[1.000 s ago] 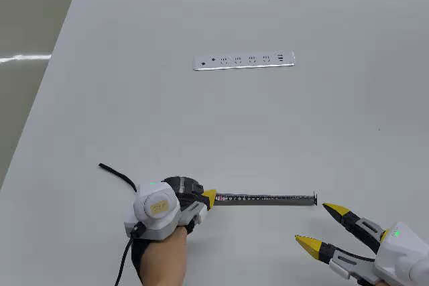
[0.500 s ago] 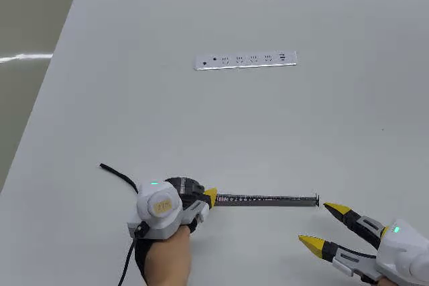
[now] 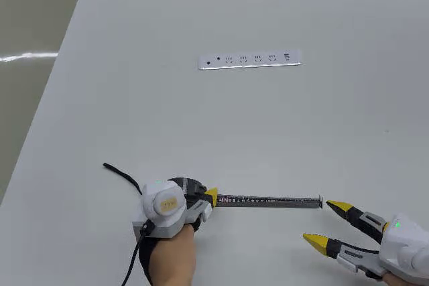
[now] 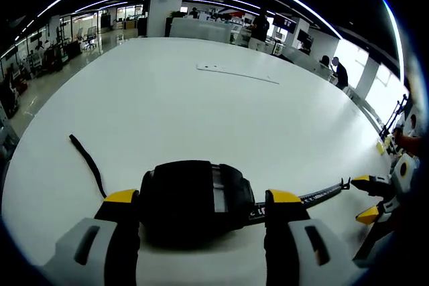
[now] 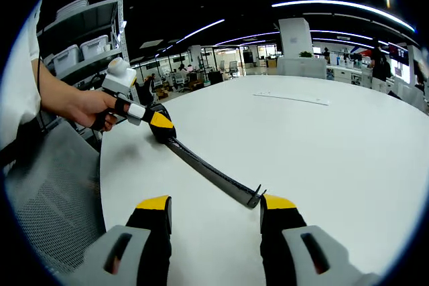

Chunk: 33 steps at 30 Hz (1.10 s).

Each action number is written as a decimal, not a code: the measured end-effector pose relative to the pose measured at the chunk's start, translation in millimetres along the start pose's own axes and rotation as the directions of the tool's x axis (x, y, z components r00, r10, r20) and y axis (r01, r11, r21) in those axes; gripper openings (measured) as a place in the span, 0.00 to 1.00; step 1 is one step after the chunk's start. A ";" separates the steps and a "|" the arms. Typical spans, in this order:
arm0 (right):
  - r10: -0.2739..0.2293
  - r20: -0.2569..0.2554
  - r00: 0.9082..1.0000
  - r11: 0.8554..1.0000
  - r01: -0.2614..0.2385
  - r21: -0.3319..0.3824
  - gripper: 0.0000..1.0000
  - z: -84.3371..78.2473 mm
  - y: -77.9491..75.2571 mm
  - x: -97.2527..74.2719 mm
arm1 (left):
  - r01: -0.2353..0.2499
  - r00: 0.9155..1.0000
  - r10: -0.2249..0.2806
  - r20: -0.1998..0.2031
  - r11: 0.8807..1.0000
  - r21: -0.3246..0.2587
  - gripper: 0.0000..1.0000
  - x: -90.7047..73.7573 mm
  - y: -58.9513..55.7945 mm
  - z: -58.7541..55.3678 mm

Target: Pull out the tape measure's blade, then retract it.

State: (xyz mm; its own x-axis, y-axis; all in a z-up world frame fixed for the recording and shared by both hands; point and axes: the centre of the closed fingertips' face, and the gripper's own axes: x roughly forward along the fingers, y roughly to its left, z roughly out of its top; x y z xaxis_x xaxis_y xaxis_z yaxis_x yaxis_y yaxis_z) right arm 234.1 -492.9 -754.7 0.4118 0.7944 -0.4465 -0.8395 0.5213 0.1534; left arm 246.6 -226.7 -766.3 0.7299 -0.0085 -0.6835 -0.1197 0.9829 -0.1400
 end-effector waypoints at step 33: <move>0.103 -0.037 0.994 0.994 -0.105 -0.040 0.50 -9.5 -17.1 8.5 | -0.047 0.999 0.047 -0.021 0.999 -0.001 0.69 4.0 6.2 -1.2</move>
State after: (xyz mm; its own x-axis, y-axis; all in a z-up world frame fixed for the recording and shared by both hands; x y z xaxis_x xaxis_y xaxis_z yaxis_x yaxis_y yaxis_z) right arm 248.6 -498.1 -769.5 0.3093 0.8320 -0.4606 -0.8916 0.4222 0.1638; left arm 248.0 -220.9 -770.7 0.7094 0.0336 -0.7040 -0.1544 0.9820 -0.1087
